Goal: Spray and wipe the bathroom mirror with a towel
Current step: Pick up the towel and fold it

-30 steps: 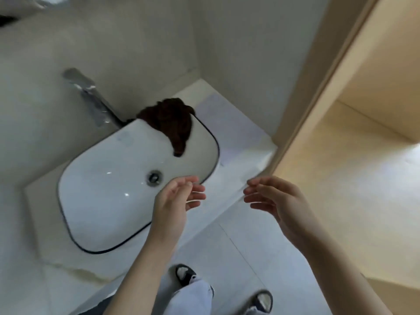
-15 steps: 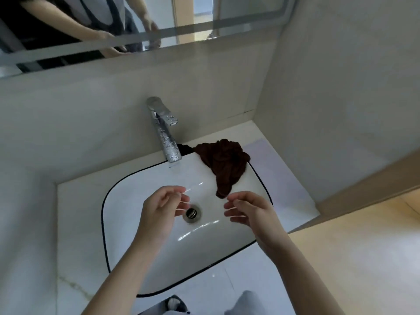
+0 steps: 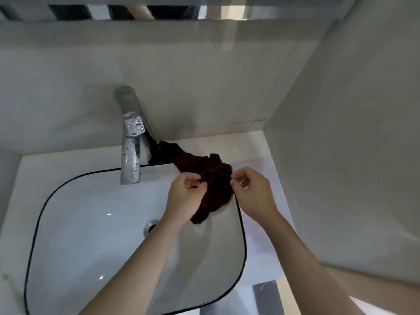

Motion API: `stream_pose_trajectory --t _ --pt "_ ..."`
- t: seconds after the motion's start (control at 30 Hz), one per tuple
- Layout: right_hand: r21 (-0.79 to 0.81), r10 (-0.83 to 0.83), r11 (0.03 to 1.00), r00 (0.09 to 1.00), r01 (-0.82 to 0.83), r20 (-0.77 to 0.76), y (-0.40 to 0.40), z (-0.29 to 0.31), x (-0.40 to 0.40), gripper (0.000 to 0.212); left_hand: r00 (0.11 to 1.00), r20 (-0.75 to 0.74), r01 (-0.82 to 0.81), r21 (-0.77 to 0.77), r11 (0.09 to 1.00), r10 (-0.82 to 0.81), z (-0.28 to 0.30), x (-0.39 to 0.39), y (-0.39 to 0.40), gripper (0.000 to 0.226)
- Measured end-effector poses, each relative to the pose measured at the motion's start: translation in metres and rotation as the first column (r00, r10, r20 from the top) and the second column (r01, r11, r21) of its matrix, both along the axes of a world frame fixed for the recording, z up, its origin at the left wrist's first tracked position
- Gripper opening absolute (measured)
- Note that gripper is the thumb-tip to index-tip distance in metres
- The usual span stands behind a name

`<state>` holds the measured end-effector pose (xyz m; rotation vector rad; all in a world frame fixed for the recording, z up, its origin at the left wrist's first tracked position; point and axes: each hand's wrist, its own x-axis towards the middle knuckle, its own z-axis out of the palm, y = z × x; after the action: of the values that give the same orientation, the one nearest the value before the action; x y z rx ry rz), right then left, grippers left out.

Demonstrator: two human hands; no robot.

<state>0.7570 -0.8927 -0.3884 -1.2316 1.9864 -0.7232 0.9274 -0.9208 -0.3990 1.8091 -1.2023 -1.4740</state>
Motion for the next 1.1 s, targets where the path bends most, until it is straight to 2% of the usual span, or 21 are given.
stream_pose_trajectory --t 0.07,0.13,0.23,0.33,0.43,0.57,0.77,0.87,1.0,1.07,1.1 --pt "0.041 0.095 0.995 0.993 -0.093 -0.074 -0.018 -0.011 -0.004 0.027 0.998 0.022 -0.067 0.035 0.997 0.067 -0.010 -0.013 -0.009 0.036" --pt "0.112 0.188 0.978 0.974 -0.174 -0.126 -0.030 -0.022 -0.003 0.042 0.993 0.055 -0.111 0.049 0.993 0.109 -0.018 -0.020 -0.016 0.037" --pt "0.119 0.230 0.971 0.953 -0.209 -0.198 -0.036 -0.027 0.002 0.025 0.992 0.111 -0.059 0.014 0.998 0.057 -0.018 -0.021 -0.019 0.011" --pt "-0.002 0.113 0.994 0.986 -0.114 -0.122 -0.035 -0.007 -0.005 0.005 0.998 0.064 0.005 -0.023 1.000 -0.003 0.000 -0.014 -0.018 0.017" --pt "-0.080 0.016 0.997 0.994 -0.007 0.109 -0.033 0.030 -0.012 0.007 1.000 -0.027 -0.015 -0.070 0.997 0.013 0.030 -0.006 -0.018 0.019" --pt "-0.213 0.026 0.976 0.952 0.042 0.305 -0.034 0.090 -0.005 0.016 0.987 -0.160 -0.032 -0.144 0.989 0.009 0.075 -0.003 -0.024 0.025" --pt "-0.453 0.078 0.890 0.968 0.040 0.239 -0.040 0.191 0.025 0.013 0.950 -0.311 -0.065 -0.265 0.962 -0.022 0.153 0.013 -0.038 0.045" --pt "-0.500 0.087 0.866 0.979 0.018 0.186 -0.044 0.247 0.038 0.006 0.954 -0.281 -0.010 -0.369 0.929 -0.102 0.191 0.024 -0.045 0.046" --pt "-0.533 0.130 0.846 0.972 -0.005 0.198 -0.050 0.313 0.060 0.015 0.945 -0.282 0.012 -0.480 0.877 -0.167 0.236 0.045 -0.048 0.018" --pt "-0.561 0.140 0.827 0.957 0.027 0.253 -0.051 0.343 0.070 0.012 0.938 -0.310 -0.034 -0.528 0.848 -0.155 0.248 0.055 -0.045 0.004" --pt "-0.577 0.143 0.815 0.947 0.052 0.288 -0.051 0.357 0.075 0.011 0.941 -0.313 -0.069 -0.546 0.835 -0.127 0.250 0.060 -0.042 0.004"
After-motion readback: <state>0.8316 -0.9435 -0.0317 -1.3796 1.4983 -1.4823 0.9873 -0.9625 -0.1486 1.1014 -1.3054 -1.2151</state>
